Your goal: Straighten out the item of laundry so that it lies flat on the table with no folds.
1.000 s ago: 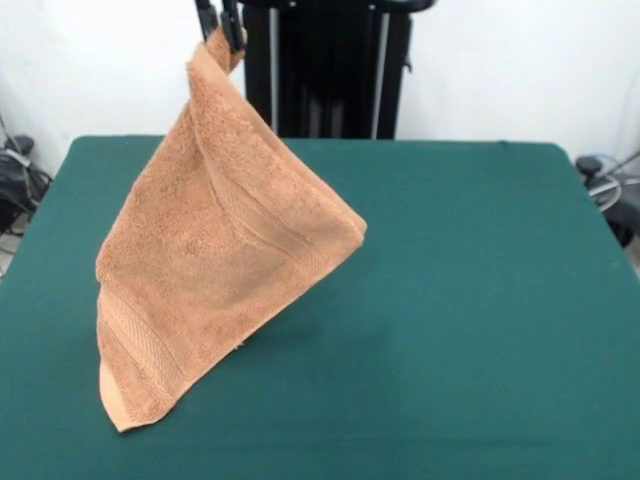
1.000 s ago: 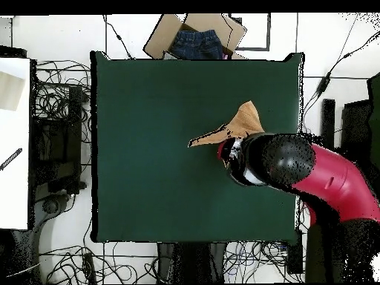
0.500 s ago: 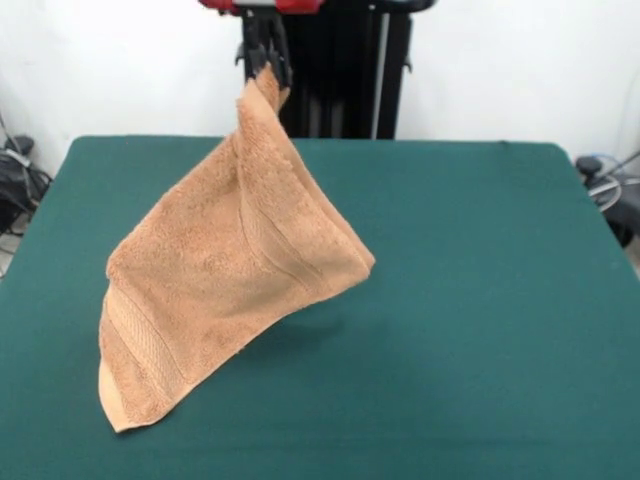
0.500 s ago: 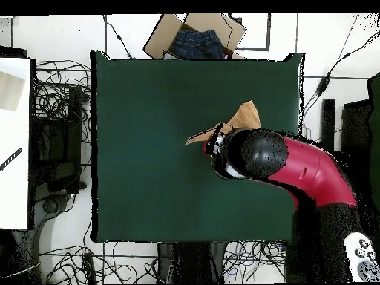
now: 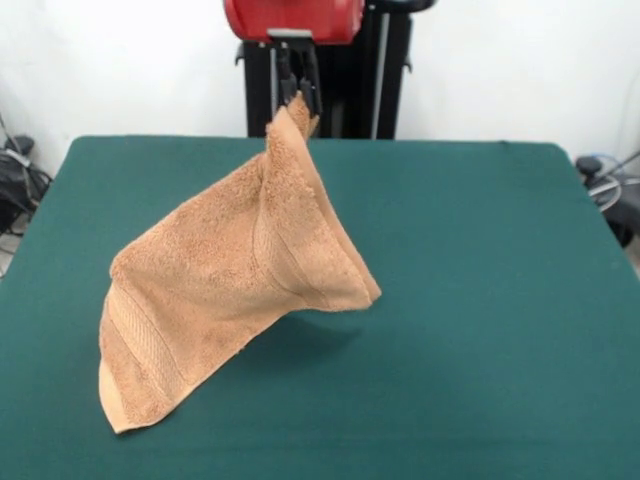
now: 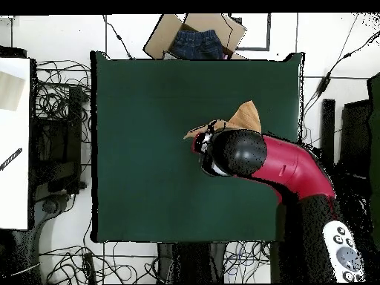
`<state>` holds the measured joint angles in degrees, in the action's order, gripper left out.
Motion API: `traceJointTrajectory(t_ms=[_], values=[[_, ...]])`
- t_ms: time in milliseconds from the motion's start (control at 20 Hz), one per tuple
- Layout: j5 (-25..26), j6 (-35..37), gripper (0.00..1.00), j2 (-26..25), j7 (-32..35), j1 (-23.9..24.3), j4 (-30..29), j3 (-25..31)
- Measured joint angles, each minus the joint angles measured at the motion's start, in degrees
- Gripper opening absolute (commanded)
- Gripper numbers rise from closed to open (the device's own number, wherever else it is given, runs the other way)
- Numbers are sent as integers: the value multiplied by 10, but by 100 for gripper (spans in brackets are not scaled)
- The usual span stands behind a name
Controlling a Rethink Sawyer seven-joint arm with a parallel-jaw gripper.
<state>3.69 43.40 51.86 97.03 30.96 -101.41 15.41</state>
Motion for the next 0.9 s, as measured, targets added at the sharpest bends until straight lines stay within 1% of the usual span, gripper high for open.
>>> traceJointTrajectory(t_ms=[400, 750, 900], values=[[0, -35, 0, 0, 0, -20, -26, -6], [-2, -29, 0, 4, 0, -22, -26, -6], [-5, 0, 0, 13, 0, -17, -21, -6]])
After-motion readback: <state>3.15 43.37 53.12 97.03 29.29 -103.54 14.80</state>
